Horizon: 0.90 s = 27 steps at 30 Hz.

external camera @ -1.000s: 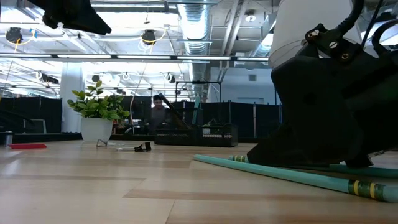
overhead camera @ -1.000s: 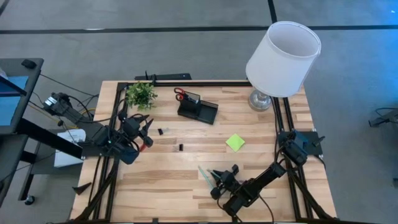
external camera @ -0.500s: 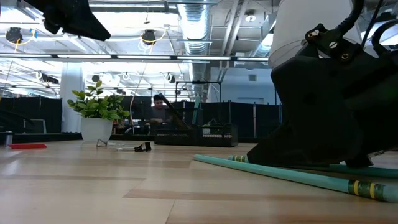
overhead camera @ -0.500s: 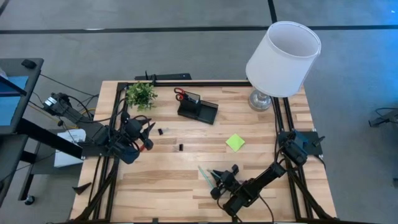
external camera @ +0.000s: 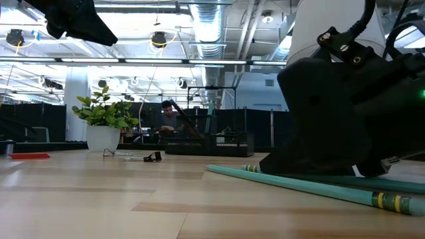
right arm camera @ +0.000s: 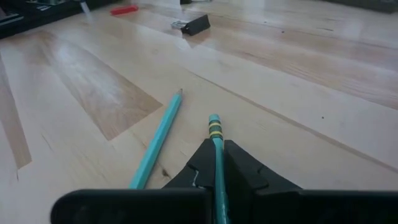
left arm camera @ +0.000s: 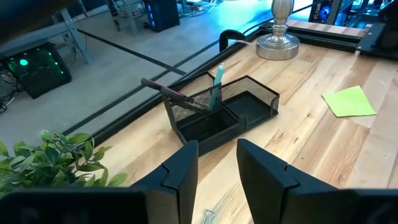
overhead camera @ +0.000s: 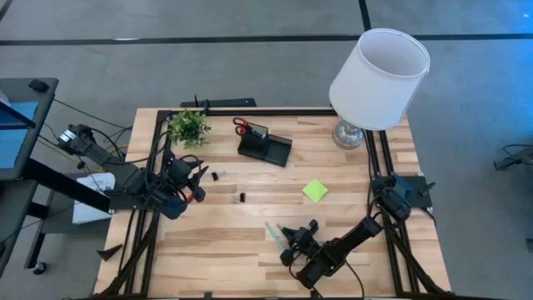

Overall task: Pick and place office supplies into organizer
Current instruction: Put the right blue pencil into the desk organizer

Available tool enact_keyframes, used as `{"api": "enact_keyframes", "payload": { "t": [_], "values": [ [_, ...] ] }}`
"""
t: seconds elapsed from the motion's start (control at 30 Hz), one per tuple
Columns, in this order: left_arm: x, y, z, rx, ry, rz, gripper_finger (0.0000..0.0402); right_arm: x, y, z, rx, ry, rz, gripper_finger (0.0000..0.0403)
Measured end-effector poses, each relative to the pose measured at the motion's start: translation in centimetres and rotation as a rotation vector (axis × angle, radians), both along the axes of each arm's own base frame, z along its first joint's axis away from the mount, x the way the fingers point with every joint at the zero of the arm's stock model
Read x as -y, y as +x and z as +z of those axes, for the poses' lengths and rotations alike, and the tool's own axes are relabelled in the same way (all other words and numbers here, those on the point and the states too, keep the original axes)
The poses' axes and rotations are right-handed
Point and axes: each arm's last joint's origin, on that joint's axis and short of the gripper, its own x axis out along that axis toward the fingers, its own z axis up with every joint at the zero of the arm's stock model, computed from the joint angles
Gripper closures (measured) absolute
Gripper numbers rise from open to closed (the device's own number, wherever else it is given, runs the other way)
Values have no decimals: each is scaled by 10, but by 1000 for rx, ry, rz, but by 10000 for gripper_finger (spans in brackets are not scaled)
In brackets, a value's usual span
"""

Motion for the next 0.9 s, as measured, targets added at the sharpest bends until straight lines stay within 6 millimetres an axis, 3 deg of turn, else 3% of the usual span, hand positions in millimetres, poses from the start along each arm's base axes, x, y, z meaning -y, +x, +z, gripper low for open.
{"api": "enact_keyframes", "payload": {
  "t": [0.3,0.63,0.9],
  "values": [
    [0,0,0,-4,-7,-5,292,-8,14,9,-25,65,7,395],
    [0,0,0,-5,-8,-6,292,12,27,28,-121,89,-16,397],
    [0,0,-1,-11,-10,-9,292,10,27,28,-111,57,-8,402]
  ]
}}
